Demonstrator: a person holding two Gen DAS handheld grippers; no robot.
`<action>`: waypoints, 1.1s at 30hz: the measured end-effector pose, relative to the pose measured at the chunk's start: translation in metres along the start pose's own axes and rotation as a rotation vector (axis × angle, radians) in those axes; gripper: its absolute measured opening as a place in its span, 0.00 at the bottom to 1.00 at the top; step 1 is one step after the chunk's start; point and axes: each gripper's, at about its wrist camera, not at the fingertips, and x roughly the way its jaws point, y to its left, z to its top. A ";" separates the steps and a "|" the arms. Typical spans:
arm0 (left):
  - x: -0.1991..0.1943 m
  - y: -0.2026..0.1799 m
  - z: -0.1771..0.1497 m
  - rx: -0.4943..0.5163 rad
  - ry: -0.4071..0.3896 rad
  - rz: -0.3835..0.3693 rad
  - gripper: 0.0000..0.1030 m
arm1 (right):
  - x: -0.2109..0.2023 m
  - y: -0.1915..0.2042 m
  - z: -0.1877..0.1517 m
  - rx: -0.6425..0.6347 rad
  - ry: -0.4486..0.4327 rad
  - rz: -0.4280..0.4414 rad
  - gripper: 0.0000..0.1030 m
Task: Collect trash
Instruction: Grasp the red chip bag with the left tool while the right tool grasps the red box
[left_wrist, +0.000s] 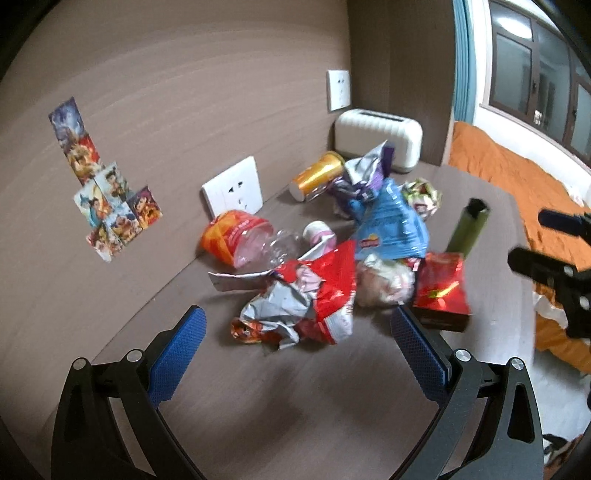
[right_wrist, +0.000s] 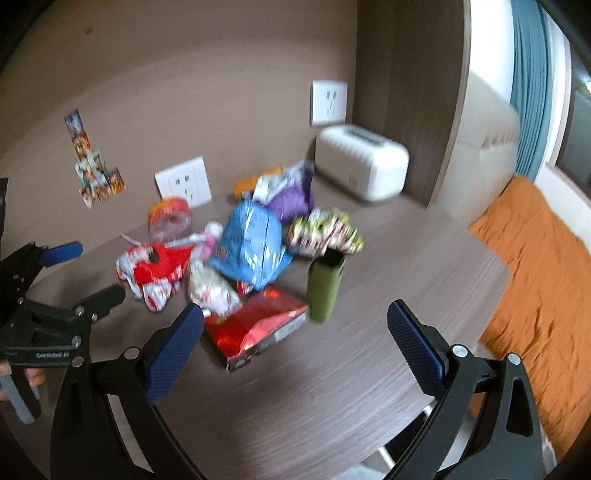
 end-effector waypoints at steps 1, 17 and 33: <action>0.003 0.000 0.000 0.010 -0.004 0.008 0.95 | 0.006 0.001 -0.003 0.008 0.017 0.006 0.96; 0.074 -0.007 0.002 0.132 0.040 -0.100 0.85 | 0.080 0.022 -0.012 0.092 0.151 0.068 0.91; 0.076 -0.009 -0.001 0.079 0.036 -0.089 0.60 | 0.069 0.004 -0.020 0.119 0.101 0.154 0.45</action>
